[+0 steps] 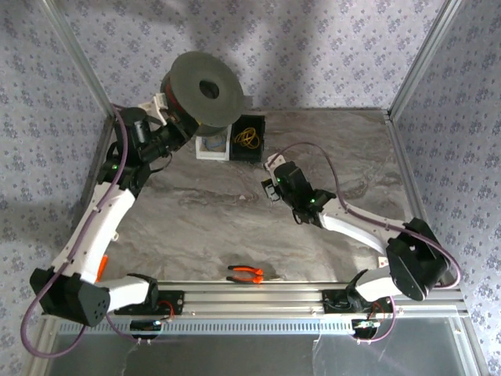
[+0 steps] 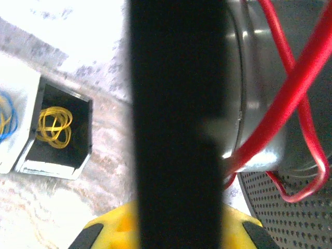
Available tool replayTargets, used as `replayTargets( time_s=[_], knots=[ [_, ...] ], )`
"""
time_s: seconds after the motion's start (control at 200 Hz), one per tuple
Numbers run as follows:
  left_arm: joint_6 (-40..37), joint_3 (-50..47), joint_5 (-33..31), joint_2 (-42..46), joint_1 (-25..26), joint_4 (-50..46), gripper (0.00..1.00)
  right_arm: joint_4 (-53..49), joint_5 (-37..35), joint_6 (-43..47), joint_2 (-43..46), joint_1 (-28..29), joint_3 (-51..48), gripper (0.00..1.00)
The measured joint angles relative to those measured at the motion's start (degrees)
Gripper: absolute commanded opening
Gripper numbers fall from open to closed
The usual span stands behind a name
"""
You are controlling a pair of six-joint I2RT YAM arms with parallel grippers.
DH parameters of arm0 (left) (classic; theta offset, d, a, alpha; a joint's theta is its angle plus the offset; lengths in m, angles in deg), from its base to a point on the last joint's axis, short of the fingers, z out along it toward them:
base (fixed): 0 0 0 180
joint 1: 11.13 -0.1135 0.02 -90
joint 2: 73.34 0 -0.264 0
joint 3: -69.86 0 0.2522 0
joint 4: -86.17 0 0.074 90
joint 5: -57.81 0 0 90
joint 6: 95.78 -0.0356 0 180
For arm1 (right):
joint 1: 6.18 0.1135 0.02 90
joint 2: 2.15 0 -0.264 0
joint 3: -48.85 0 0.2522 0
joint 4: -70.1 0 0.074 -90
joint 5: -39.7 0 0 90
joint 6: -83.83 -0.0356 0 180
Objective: Wrap the cables
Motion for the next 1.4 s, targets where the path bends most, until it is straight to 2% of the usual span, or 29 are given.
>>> replayTargets(
  time_s=[0.045, 0.115, 0.195, 0.275, 0.435, 0.56, 0.68, 0.864, 1.029, 1.209, 1.399],
  knots=[
    [-2.08, 0.20, -0.37, 0.70, 0.48, -0.09, 0.00, -0.90, 1.03, -0.13, 1.68, -0.20, -0.48, 0.49],
    [-5.66, 0.22, -0.63, 1.03, 0.94, -1.16, 0.00, -2.19, 3.39, -0.35, 4.46, -1.22, -1.07, 0.62],
    [-10.54, 0.22, -0.59, 0.42, 0.96, -3.82, 0.00, -3.48, 8.22, 0.20, 8.13, -3.78, -1.79, 0.78],
    [-15.74, 0.22, 0.13, -0.79, 0.92, -7.06, 0.00, -4.55, 14.38, -0.63, 12.48, -7.54, -2.67, 0.89],
    [-25.70, -0.33, 5.73, -3.54, 0.98, -12.35, 0.00, -5.42, 29.68, -2.73, 20.68, -17.88, -3.63, 1.00],
    [-31.56, -2.78, 11.56, -3.54, 1.53, -13.07, 0.00, -4.13, 40.02, -5.09, 22.93, -24.30, -3.72, 1.00],
    [-35.71, -4.33, 17.92, -3.54, 2.64, -13.09, 0.00, -1.51, 47.43, -7.48, 22.34, -27.71, -4.04, 1.00],
    [-40.44, -4.55, 24.96, -3.58, 4.96, -13.14, 0.00, 4.20, 55.52, -10.36, 18.47, -28.63, -4.17, 0.99],
    [-42.25, -4.52, 26.95, -4.70, 5.81, -13.14, 0.00, 7.72, 60.35, -11.76, 15.87, -28.63, -3.96, 0.95],
    [-43.41, -4.46, 28.20, -8.20, 7.13, -13.25, 0.00, 9.90, 63.58, -12.61, 14.80, -28.63, -1.75, 0.85],
    [-44.30, -3.72, 28.20, -10.69, 8.39, -13.97, 0.00, 11.85, 65.81, -12.70, 13.11, -27.85, 0.61, 0.61]
  ],
)
